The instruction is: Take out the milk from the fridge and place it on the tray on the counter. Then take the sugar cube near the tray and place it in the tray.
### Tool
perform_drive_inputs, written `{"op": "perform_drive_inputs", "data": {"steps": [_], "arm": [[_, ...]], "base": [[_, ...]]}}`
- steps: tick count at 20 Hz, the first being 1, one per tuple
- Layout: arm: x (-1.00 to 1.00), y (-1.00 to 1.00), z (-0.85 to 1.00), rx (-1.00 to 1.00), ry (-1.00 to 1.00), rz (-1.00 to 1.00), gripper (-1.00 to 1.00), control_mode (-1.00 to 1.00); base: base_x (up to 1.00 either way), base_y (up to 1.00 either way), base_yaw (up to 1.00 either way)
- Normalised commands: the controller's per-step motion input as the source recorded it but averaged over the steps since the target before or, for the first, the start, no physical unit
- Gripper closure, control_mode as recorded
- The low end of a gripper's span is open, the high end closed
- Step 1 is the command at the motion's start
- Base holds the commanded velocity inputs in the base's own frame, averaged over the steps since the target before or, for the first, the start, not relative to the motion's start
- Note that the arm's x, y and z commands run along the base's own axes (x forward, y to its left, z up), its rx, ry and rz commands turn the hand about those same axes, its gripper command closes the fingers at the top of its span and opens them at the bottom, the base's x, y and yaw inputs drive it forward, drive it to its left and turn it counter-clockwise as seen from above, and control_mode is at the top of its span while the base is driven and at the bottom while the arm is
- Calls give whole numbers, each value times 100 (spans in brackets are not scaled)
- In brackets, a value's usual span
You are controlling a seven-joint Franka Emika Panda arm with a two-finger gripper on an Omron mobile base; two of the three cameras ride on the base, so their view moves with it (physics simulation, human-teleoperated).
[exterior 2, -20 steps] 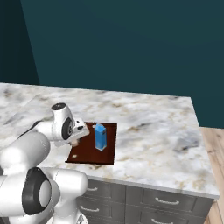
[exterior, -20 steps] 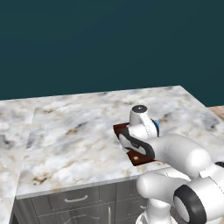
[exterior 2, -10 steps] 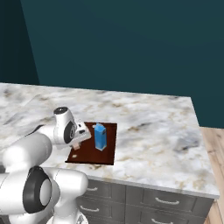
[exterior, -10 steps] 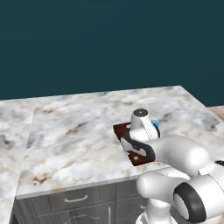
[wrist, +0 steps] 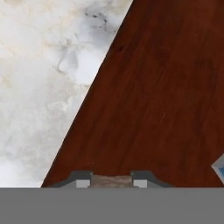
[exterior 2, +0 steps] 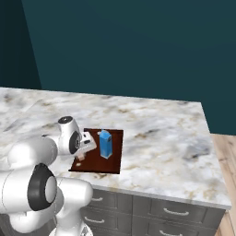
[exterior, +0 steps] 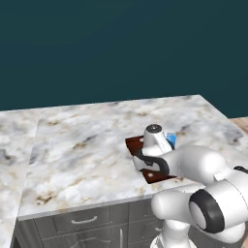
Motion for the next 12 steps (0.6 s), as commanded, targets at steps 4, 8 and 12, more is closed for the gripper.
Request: {"op": "perform_drive_inputs", "data": {"steps": [4, 8, 12], "arm": [[0, 0, -33, 0, 0, 0, 100, -100], [0, -1, -36, 0, 0, 0, 100, -100], [0, 0, -38, 0, 0, 0, -100, -100]], "base": [[0, 0, 0], [0, 0, 0], [0, 0, 0]]}}
